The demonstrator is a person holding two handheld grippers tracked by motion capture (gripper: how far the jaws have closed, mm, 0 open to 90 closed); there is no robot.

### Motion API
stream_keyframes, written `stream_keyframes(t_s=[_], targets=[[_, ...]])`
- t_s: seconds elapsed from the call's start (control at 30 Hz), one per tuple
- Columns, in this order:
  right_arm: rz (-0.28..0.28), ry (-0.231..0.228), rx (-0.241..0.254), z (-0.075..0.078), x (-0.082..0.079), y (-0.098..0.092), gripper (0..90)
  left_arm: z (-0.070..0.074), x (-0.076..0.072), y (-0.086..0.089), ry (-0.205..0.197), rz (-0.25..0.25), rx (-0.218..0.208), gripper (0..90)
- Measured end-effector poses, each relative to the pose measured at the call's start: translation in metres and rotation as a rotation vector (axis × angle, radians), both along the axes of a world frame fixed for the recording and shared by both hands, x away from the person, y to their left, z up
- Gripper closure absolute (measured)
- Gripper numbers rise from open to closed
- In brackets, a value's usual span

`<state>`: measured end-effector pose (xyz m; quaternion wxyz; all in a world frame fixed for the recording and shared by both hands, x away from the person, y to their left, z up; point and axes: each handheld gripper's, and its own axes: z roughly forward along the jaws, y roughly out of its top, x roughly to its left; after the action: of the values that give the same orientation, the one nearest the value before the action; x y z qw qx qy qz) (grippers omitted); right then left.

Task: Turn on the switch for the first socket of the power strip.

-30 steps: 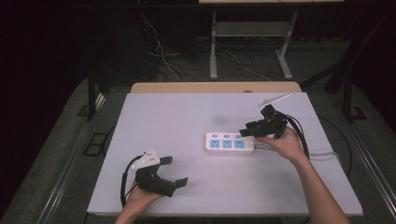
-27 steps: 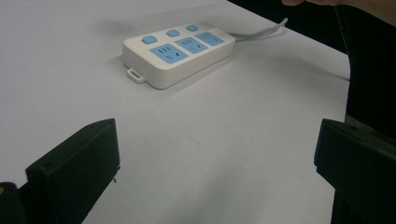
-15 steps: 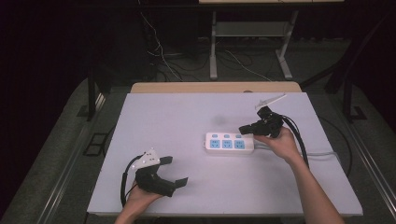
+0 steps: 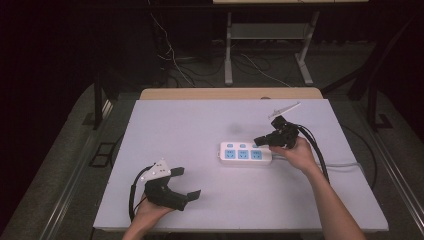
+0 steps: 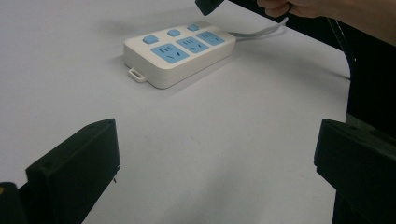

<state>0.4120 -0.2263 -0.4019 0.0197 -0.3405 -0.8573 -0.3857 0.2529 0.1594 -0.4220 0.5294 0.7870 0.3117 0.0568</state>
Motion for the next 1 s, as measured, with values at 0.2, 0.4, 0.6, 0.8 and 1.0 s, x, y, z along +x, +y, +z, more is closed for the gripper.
stream_keyframes(t_s=[0.2, 0.4, 0.6, 0.8, 1.0], targets=[[-0.011, 0.007, -0.003, -0.005, 0.004, 0.001, 89.4, 0.000, 0.000, 0.000, 0.000, 0.001, 0.000, 0.0], [-0.021, 0.016, 0.003, -0.012, 0.008, 0.002, 89.3, 0.000, 0.000, 0.000, 0.001, 0.001, 0.001, 0.0], [-0.020, 0.028, -0.006, -0.019, 0.011, 0.004, 89.3, 0.000, 0.000, 0.001, 0.001, 0.000, 0.001, 0.0], [-0.009, 0.020, -0.002, -0.020, 0.011, 0.008, 89.7, 0.000, 0.000, 0.000, -0.001, -0.002, 0.003, 0.0], [-0.012, 0.017, -0.007, -0.021, 0.011, 0.010, 89.8, 0.000, 0.000, 0.001, -0.002, -0.004, 0.004, 0.0]])
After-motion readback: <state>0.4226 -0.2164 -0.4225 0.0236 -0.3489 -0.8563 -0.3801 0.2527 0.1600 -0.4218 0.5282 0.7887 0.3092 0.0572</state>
